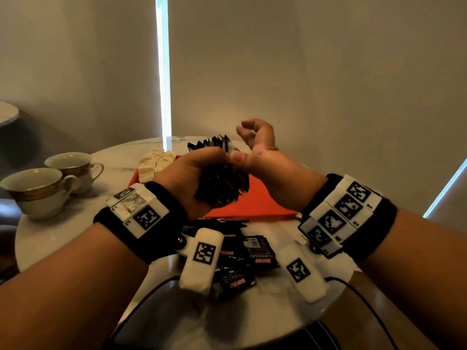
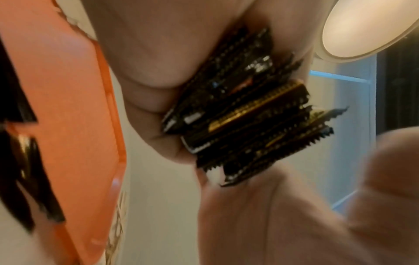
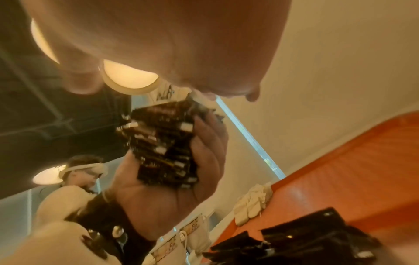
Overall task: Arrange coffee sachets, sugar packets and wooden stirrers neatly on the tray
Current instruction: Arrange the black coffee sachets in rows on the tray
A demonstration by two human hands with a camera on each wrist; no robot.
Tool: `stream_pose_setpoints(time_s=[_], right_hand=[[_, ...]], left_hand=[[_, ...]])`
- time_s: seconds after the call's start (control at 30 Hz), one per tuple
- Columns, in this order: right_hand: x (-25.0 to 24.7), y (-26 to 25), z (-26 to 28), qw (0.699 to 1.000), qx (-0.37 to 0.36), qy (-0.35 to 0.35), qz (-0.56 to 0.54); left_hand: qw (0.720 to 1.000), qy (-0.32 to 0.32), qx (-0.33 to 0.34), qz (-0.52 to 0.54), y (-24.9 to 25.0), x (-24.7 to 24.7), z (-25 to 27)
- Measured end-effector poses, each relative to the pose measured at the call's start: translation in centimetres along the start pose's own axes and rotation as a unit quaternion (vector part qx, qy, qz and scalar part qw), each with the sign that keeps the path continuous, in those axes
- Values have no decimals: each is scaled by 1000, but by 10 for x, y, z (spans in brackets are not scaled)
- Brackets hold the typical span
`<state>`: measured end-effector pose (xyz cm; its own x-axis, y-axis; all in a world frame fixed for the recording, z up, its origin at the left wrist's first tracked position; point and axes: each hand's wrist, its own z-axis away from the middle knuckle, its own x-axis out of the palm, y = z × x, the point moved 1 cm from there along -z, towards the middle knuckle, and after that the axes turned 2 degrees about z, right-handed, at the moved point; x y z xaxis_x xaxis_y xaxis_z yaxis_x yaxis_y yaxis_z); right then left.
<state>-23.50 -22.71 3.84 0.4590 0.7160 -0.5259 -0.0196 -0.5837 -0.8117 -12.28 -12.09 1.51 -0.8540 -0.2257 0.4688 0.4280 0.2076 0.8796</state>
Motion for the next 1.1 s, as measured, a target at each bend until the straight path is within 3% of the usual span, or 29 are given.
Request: stream_pose_setpoints(time_s=[0.07,0.13,0.2,0.3,0.53,0.6,0.7,0.93,1.1], right_hand=[[-9,7,5,989,87,18,118],[-18,18,20,953,187,-69,229],[-20,31,38,915,309,-152,208],[-7,43,52,885,411,-171,134],[7,34,44,897,407,-153,75],[-1,30,36,895,393,-161,137],[-16,30,14,890,281,-144,328],[0,55,-8,885,244,-230,321],[-2,63,-8,888,225,-233,325]], left_hand=[[999,45,16,8,2,-11,-1],[996,85,29,20,7,-22,0],[993,106,43,22,11,-31,1],[990,129,56,24,13,-38,0],[986,151,73,8,24,-49,-3],[984,155,86,9,31,-56,-2],[982,163,99,10,41,-67,1],[982,159,103,7,48,-78,-1],[984,146,99,30,52,-80,-3]])
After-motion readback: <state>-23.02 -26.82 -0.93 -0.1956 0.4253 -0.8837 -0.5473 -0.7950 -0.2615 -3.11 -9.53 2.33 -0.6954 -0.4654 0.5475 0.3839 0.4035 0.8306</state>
